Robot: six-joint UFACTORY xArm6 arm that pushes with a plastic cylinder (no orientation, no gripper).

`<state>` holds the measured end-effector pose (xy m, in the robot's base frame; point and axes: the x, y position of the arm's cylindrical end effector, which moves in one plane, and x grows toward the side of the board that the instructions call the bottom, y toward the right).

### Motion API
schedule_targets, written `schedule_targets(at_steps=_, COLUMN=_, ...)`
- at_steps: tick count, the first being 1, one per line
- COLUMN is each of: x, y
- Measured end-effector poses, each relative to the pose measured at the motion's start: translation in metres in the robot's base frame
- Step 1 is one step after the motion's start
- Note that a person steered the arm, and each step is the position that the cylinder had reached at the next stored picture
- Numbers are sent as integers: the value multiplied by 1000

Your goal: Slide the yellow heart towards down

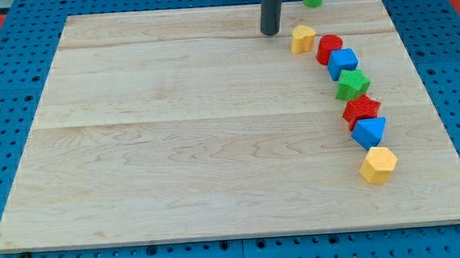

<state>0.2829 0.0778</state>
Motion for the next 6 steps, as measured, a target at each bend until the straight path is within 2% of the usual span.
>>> schedule_targets(at_steps=1, x=-11, y=26)
schedule_targets(at_steps=2, x=-34, y=8)
schedule_targets(at_steps=3, x=-39, y=35)
schedule_targets(at_steps=4, x=-6, y=62)
schedule_targets(at_steps=5, x=35, y=54)
schedule_targets(at_steps=6, x=59, y=36)
